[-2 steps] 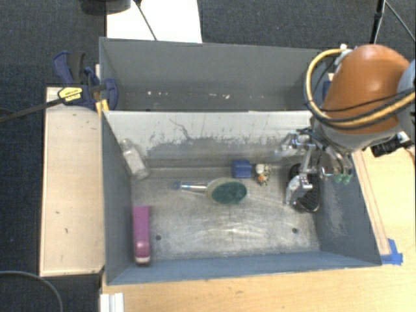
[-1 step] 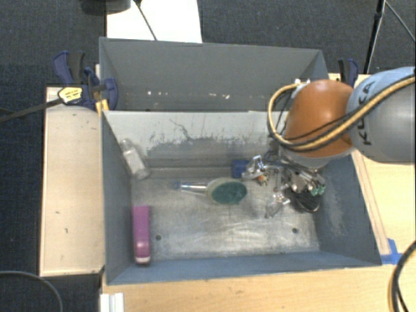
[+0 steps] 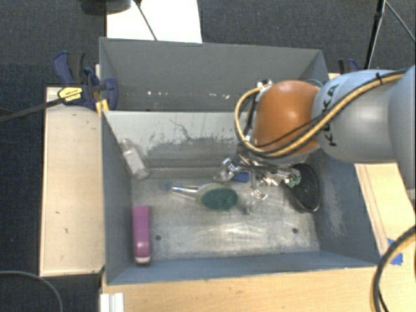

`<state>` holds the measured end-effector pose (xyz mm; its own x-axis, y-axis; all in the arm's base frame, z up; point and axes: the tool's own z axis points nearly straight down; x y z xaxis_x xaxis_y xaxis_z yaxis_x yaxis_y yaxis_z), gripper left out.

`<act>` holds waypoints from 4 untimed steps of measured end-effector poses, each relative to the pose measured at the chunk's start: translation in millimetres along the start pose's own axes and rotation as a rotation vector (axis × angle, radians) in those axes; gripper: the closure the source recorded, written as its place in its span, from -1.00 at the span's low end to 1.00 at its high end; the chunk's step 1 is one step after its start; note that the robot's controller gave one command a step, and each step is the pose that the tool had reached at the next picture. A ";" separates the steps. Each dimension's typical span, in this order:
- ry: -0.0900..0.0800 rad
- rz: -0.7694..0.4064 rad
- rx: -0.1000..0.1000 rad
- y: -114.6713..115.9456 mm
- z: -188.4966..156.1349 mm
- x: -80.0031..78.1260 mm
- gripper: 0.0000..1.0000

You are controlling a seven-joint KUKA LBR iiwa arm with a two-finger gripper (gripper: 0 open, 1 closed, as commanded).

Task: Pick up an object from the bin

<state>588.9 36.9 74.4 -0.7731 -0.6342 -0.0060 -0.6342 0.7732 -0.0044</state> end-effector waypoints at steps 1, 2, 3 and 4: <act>-0.008 0.004 0.001 -0.1 -2.6 -3.2 1.00; -0.001 0.005 -0.001 0.2 -0.2 -0.4 -1.00; 0.003 0.100 -0.007 57.3 -2.8 -14.5 -1.00; 0.002 0.104 -0.005 54.8 -3.7 -14.1 1.00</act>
Offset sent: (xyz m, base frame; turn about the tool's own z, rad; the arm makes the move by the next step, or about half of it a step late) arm 0.0000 0.0000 0.0000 0.0000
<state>565.0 88.1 77.9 -0.8349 -0.5504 -0.0046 -0.5504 0.8349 0.0008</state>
